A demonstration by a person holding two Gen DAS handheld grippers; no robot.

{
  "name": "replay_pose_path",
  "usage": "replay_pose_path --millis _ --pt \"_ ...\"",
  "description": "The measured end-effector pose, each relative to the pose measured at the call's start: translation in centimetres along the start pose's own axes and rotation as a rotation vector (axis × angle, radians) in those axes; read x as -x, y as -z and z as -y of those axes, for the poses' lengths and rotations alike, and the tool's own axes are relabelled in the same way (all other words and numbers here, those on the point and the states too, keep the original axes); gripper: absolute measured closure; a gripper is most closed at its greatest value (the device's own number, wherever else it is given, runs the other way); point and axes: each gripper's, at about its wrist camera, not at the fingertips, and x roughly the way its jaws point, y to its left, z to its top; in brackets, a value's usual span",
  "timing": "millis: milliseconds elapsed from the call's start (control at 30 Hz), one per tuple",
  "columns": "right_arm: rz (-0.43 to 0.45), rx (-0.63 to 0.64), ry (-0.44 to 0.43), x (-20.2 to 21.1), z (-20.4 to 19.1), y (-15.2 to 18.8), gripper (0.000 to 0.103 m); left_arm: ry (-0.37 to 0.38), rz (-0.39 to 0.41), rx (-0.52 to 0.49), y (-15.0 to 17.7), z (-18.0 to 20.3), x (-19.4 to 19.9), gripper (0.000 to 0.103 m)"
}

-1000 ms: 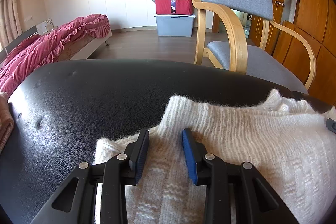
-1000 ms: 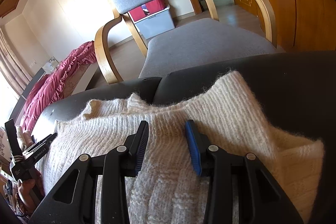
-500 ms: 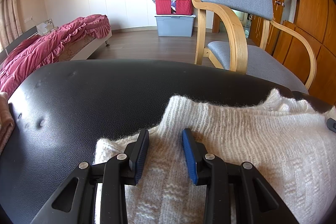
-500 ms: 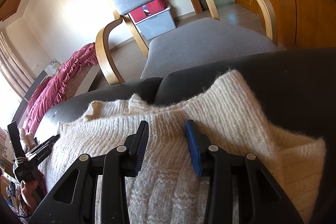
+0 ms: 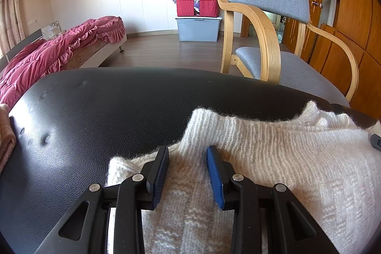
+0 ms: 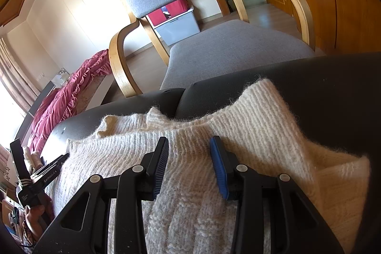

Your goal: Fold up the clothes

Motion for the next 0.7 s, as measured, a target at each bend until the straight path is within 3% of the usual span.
replay_pose_path --millis 233,300,367,500,600,700 --pt "0.034 -0.007 -0.041 1.4 0.0 0.1 0.063 -0.008 0.0 -0.007 0.0 0.1 0.0 0.07" --pt "0.042 0.041 -0.024 2.6 -0.8 0.2 0.063 -0.009 0.0 -0.007 0.0 0.1 0.0 0.07" --pt "0.038 0.135 0.041 3.6 -2.3 0.5 0.064 -0.009 0.0 -0.007 0.0 0.1 0.0 0.07" --pt "-0.053 0.276 0.183 2.6 -3.5 0.7 0.064 -0.007 0.001 -0.007 -0.1 0.0 0.0 0.07" --pt "-0.087 0.237 0.231 1.4 -1.8 -0.1 0.065 -0.004 0.002 -0.005 0.0 -0.1 0.0 0.07" --pt "-0.06 0.184 0.291 0.6 0.4 -0.8 0.067 -0.001 0.002 -0.005 0.0 -0.2 0.0 0.069"
